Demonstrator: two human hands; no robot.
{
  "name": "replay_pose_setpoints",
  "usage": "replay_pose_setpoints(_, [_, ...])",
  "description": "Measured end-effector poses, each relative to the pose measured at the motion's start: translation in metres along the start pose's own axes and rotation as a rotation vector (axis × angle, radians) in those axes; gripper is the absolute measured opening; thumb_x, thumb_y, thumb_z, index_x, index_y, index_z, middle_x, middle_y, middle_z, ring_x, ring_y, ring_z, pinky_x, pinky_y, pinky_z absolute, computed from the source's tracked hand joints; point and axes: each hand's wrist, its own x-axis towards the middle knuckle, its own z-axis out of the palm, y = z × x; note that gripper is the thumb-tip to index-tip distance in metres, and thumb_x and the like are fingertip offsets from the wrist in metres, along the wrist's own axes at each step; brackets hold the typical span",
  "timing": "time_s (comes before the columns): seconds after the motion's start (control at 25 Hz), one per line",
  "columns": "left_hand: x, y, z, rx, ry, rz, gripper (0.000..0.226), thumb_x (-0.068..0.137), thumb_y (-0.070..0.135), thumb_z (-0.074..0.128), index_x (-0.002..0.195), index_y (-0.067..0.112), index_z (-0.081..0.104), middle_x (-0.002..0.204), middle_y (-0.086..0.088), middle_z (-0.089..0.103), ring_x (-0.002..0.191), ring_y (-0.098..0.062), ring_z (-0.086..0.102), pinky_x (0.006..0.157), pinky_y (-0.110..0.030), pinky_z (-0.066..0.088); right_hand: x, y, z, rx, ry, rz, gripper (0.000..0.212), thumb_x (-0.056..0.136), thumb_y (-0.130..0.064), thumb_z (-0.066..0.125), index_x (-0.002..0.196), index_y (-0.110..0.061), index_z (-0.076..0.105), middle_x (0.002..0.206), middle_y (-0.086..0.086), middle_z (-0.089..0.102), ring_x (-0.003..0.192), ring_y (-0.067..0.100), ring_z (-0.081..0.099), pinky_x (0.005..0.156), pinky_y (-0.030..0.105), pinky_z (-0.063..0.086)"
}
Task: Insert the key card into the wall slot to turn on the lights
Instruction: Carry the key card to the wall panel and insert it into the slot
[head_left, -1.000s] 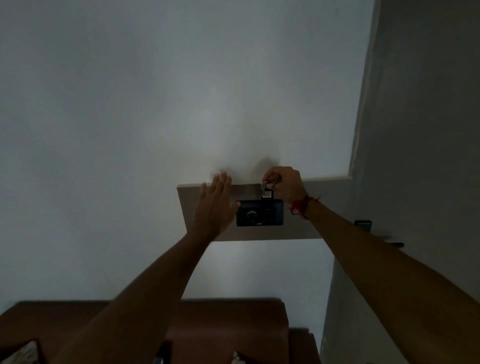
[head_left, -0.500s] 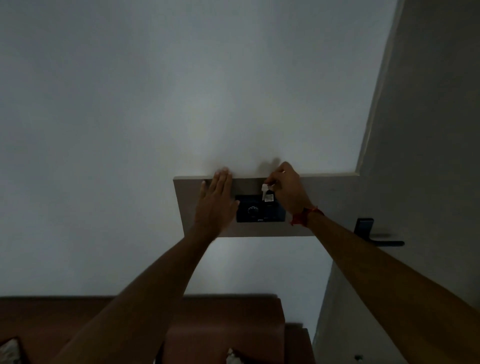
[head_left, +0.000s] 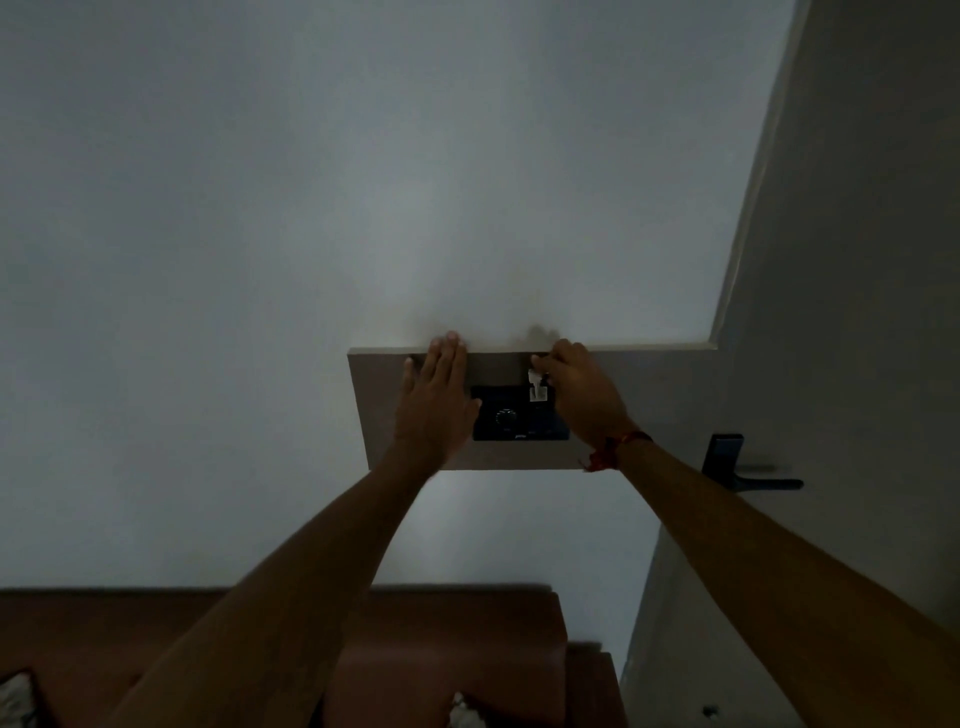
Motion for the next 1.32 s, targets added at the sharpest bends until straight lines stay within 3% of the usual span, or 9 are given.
replay_pose_setpoints(0.2, [0.001,0.002,-0.002,0.007,-0.024,-0.006,0.082,0.100,0.040,0.050,0.160,0.009,0.002,0.170,-0.010,-0.001,0.158,-0.026,-0.002,0.128,-0.056,0.010,-0.007,-0.004,-0.008,-0.089,-0.007,-0.072,0.037,0.082,0.001,0.060,0.117,-0.004,0.065,0.110,0.010,0.061,0.098,0.028,0.053,0.078,0.044,0.057])
replay_pose_setpoints(0.28, [0.002,0.003,-0.002,0.004,-0.021,-0.011,0.083,0.100,0.039,0.051,0.160,0.009,0.003,0.170,-0.011,0.000,0.158,-0.027,-0.001,0.128,-0.057,0.011,-0.003,-0.006,-0.010,-0.002,0.012,0.040,0.028,0.088,-0.017,0.062,0.113,-0.007,0.068,0.103,0.007,0.061,0.098,0.024,0.050,0.080,0.042,0.054])
replay_pose_setpoints(0.4, [0.002,0.004,0.001,0.007,-0.014,-0.014,0.083,0.099,0.039,0.052,0.160,0.008,0.005,0.170,-0.012,0.002,0.158,-0.028,0.000,0.127,-0.058,0.011,0.008,-0.013,-0.008,0.091,-0.010,0.192,0.038,0.080,-0.043,0.072,0.099,-0.010,0.070,0.100,0.005,0.055,0.095,0.019,0.045,0.077,0.031,0.047])
replay_pose_setpoints(0.48, [0.004,0.005,0.002,0.003,-0.016,-0.020,0.082,0.099,0.039,0.052,0.160,0.009,0.005,0.170,-0.012,0.002,0.158,-0.028,0.001,0.127,-0.058,0.012,0.011,-0.018,-0.003,0.107,-0.012,0.222,0.033,0.077,-0.035,0.078,0.092,-0.009,0.064,0.101,0.008,0.053,0.094,0.020,0.045,0.077,0.032,0.047])
replay_pose_setpoints(0.64, [0.006,0.001,0.003,0.029,-0.030,-0.015,0.082,0.100,0.040,0.050,0.160,0.009,0.004,0.170,-0.012,0.001,0.157,-0.028,0.000,0.127,-0.058,0.013,0.013,-0.022,0.001,0.095,0.004,0.234,0.008,0.081,-0.012,0.066,0.087,-0.006,0.065,0.094,0.013,0.059,0.094,0.029,0.053,0.077,0.032,0.044])
replay_pose_setpoints(0.8, [0.007,0.000,0.005,0.031,-0.028,-0.015,0.081,0.100,0.038,0.049,0.160,0.008,0.004,0.170,-0.013,0.001,0.157,-0.029,0.000,0.127,-0.058,0.012,0.018,-0.016,-0.008,0.084,-0.028,0.239,0.014,0.082,-0.008,0.063,0.090,-0.006,0.074,0.088,0.017,0.065,0.090,0.033,0.055,0.074,0.030,0.039])
replay_pose_setpoints(1.0, [0.006,0.001,0.008,0.008,-0.006,-0.023,0.080,0.099,0.036,0.051,0.160,0.008,0.006,0.170,-0.013,0.003,0.157,-0.029,0.001,0.127,-0.058,0.012,0.019,-0.012,-0.019,0.068,-0.112,0.152,0.022,0.083,0.002,0.059,0.098,-0.001,0.075,0.092,0.023,0.067,0.089,0.035,0.060,0.080,0.037,0.048])
replay_pose_setpoints(1.2, [0.005,0.001,0.007,0.011,-0.004,-0.018,0.079,0.100,0.037,0.049,0.160,0.008,0.005,0.170,-0.013,0.003,0.157,-0.029,0.001,0.127,-0.059,0.012,0.026,-0.006,-0.023,-0.073,-0.281,0.042,0.017,0.089,0.003,0.054,0.081,0.008,0.068,0.093,0.023,0.060,0.092,0.036,0.054,0.072,0.036,0.040])
replay_pose_setpoints(1.32, [0.004,0.001,0.008,0.028,-0.001,-0.020,0.079,0.101,0.037,0.049,0.160,0.008,0.005,0.170,-0.012,0.002,0.158,-0.028,0.001,0.127,-0.058,0.011,0.020,-0.005,-0.020,-0.084,-0.266,0.048,0.014,0.085,0.009,0.053,0.085,0.007,0.067,0.098,0.022,0.058,0.098,0.035,0.050,0.076,0.036,0.040])
